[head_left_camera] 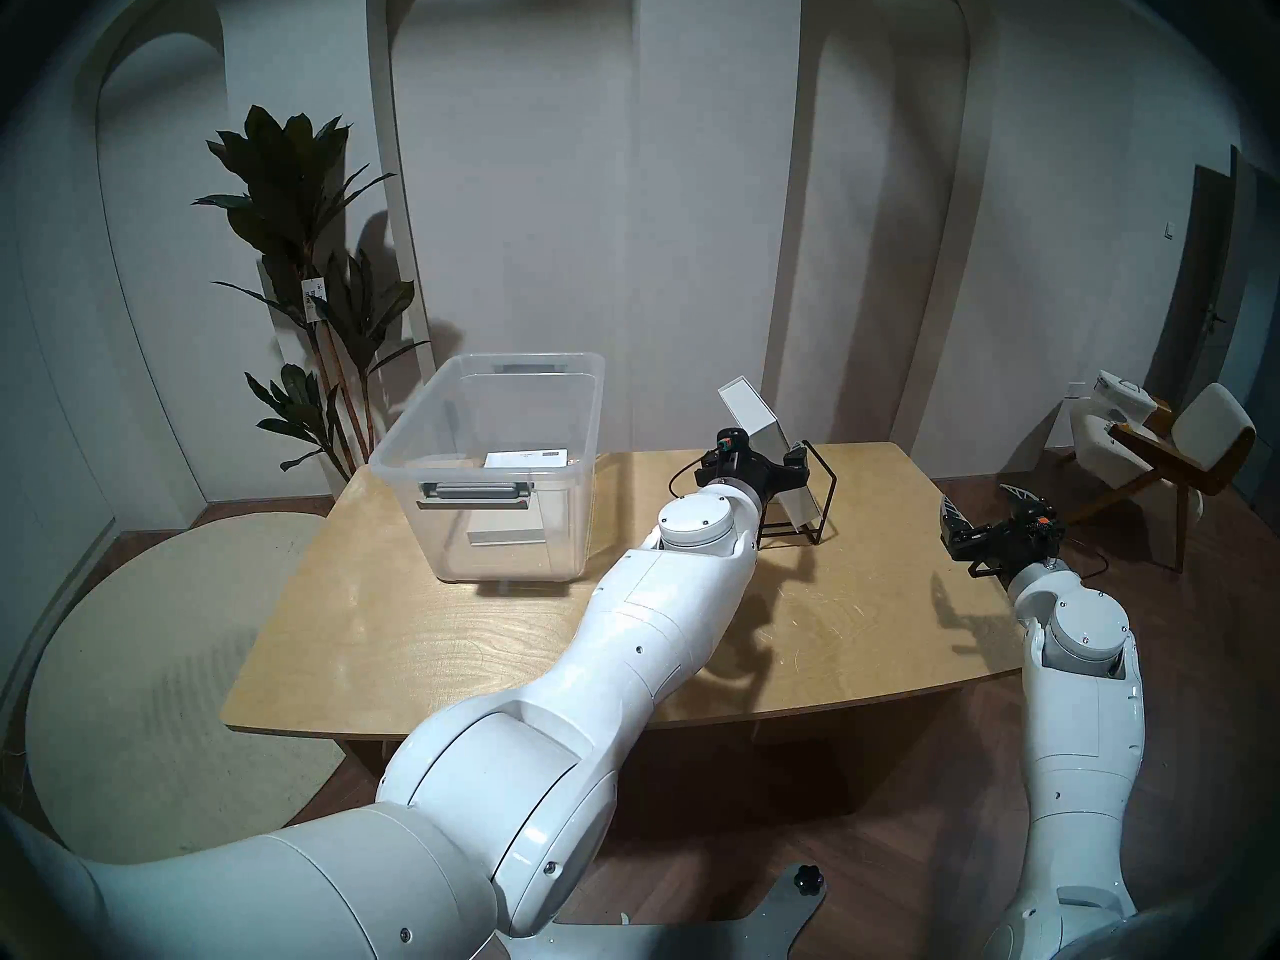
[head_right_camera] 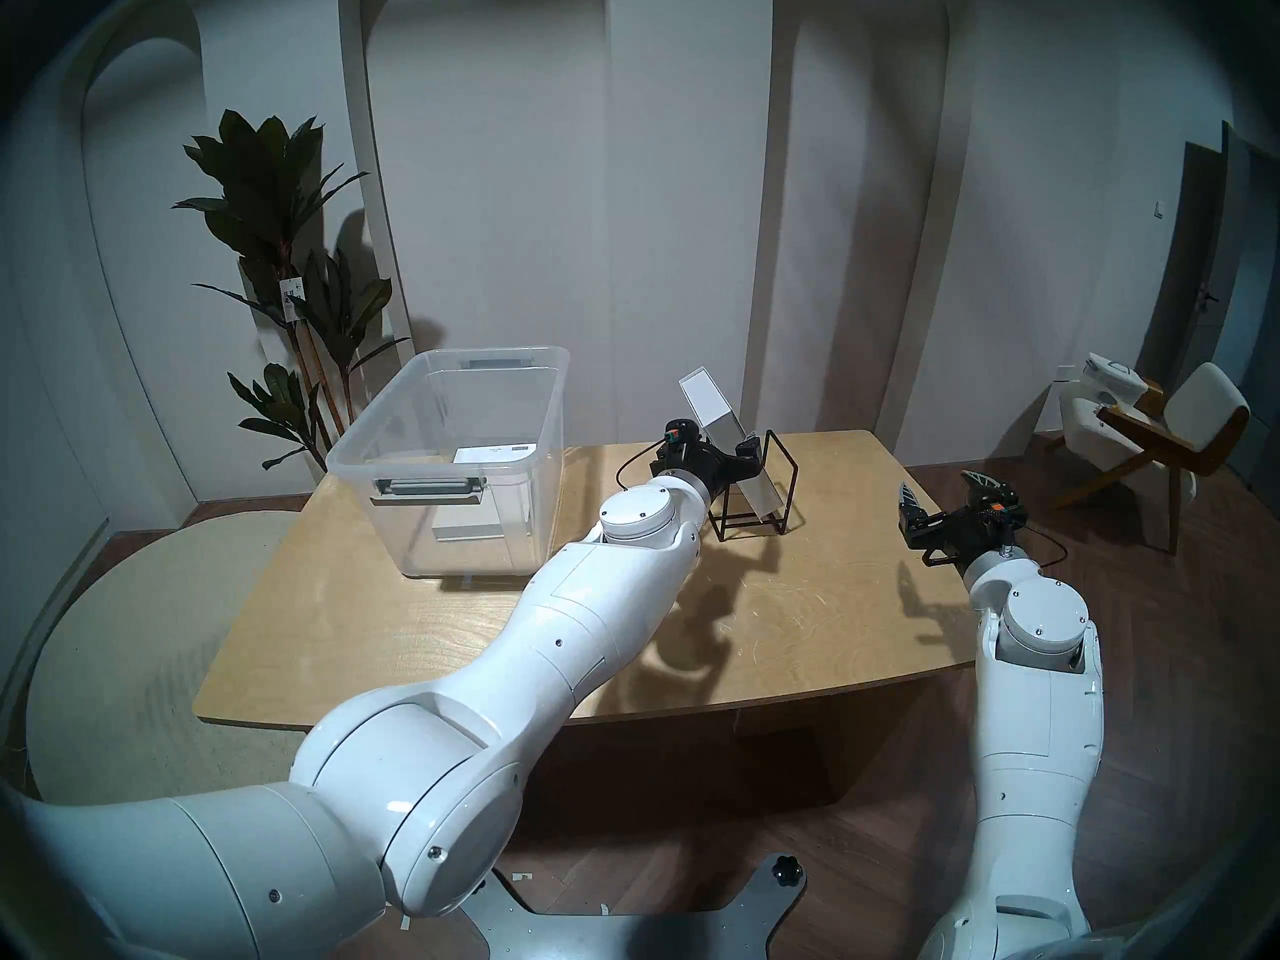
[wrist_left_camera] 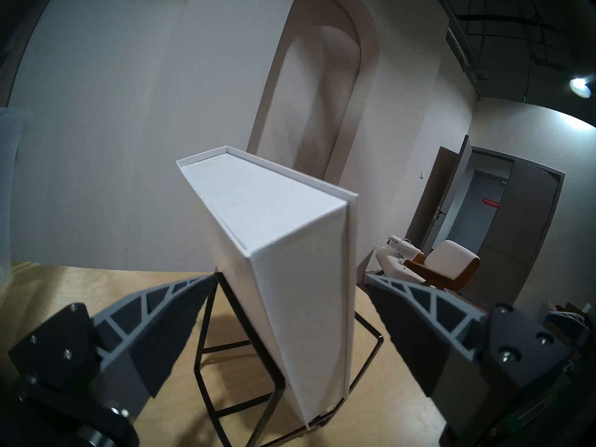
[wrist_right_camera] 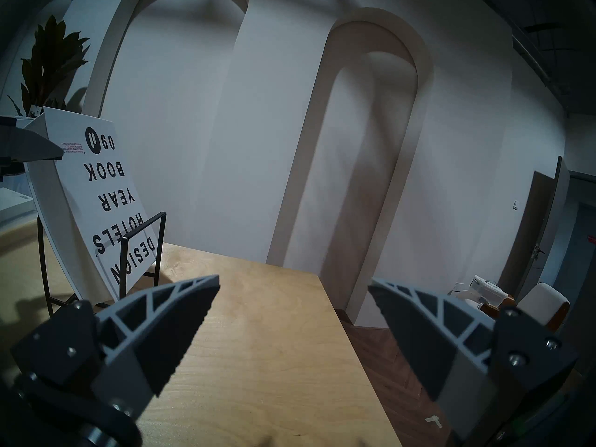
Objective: Pack the books into the storage box
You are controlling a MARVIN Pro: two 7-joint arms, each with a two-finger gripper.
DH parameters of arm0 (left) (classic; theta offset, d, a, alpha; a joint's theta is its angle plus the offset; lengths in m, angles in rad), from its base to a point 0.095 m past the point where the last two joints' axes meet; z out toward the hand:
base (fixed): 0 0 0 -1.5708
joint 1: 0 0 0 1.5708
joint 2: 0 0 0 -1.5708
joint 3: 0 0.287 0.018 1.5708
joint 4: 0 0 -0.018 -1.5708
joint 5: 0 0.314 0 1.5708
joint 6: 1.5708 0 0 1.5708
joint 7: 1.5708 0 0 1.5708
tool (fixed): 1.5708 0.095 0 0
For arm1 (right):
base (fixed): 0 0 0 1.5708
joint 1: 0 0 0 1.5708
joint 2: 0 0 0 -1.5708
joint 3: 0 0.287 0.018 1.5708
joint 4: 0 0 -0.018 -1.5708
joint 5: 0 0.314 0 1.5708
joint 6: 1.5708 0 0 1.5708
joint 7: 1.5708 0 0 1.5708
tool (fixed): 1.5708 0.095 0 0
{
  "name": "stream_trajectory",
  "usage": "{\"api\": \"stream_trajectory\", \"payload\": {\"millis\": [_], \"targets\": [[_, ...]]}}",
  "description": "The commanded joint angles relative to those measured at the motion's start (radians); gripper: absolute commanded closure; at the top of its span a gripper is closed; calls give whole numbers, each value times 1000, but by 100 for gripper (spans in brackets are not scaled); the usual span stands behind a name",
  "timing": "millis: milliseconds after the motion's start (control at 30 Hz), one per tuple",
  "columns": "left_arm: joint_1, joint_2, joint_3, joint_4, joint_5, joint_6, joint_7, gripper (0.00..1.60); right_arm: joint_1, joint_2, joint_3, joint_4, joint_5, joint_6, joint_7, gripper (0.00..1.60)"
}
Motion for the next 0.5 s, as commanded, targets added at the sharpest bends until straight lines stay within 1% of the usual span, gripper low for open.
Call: {"api": "stream_trajectory", "payload": {"millis": [0,233,267,333,367,400,433,467], "targets": [[-110,-27,-22,52,-7,-40,0,0,9,3,-3,-20,2,-9,1,0],[-134,-30,-39,114,-15,-110,-52,0,9,3,-3,-20,2,-9,1,0],[-134,-30,-46,125,-26,-123,-71,0,9,3,-3,-20,2,-9,1,0],[-145,-29,-48,151,-30,-129,-91,0,9,3,-3,-21,2,-10,1,0],[-150,-30,-52,166,-35,-140,-102,68,9,3,-3,-21,2,-10,1,0],[-157,-29,-48,178,-29,-144,-101,104,9,3,-3,-21,2,-10,1,0],[-160,-28,-51,186,-34,-145,-113,160,9,3,-3,-21,2,-10,1,0],[-167,-25,-47,200,-30,-153,-125,160,9,3,-3,-21,3,-10,1,0]]}}
